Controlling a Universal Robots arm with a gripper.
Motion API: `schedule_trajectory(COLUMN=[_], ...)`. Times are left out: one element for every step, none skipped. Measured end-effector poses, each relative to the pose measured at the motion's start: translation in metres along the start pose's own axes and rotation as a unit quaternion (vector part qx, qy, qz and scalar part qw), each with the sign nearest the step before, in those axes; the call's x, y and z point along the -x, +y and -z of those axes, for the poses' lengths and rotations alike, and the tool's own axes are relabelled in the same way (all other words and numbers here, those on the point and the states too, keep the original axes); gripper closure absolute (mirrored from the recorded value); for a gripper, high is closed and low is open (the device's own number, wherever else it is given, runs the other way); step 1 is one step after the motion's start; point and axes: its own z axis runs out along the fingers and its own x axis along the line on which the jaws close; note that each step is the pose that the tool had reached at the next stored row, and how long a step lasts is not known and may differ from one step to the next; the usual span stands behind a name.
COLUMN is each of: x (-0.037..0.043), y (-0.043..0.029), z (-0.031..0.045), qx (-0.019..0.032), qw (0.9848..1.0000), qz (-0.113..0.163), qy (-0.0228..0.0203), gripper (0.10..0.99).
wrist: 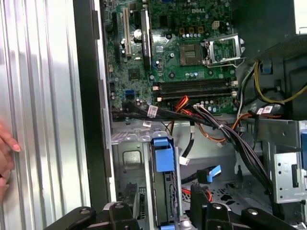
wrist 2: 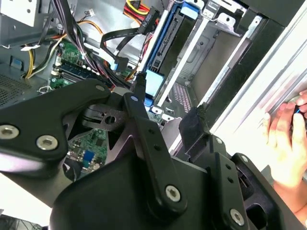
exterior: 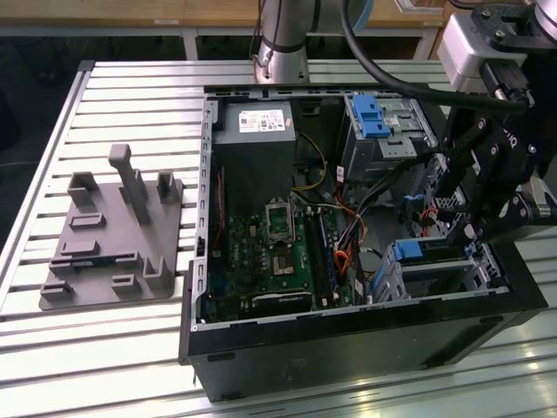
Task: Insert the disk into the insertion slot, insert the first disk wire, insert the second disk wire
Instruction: 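Insert the first disk wire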
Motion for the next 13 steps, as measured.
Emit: schedule_trajectory(x=[0.0001,0.0001,0.0001,0.0002,0.0003,0.0004,0.0007,0.0015,0.0034,0.0056,0.0075,0.0092,0.0107], y=[-0.0006,-0.0011,-0.0014,-0.0021,-0.0033,-0.0051,-0.0078,-0.0113,-0.0131,-0.0144,-0.0156,-0.0165,-0.0173], z=[-0.0003,-0.0005,-0.0007,-0.0009,-0.0012,-0.0013,-0.0016,-0.0018,-0.0019,-0.0021,-0.0024,-0.0027,-0.0031], qx=[0.0016,0.0031,0.0038,0.0042,0.0044,0.0047,0.0052,0.0057,0.0058,0.0057,0.0056,0.0057,0.0058], qw=[1.0,1.0,1.0,0.9999,0.9999,0.9999,0.9999,0.9999,0.9998,0.9998,0.9998,0.9998,0.9997], qz=[0.002,0.005,0.009,0.012,0.015,0.016,0.016,0.016,0.016,0.016,0.016,0.016,0.016], qy=[0.0007,0.0013,0.0015,0.0015,0.0015,0.0015,0.0016,0.0018,0.003,0.005,0.0076,0.0115,0.017], gripper=[0.529,0.529,0.529,0.529,0.529,0.529,0.529,0.529,0.529,0.529,0.529,0.529,0.529])
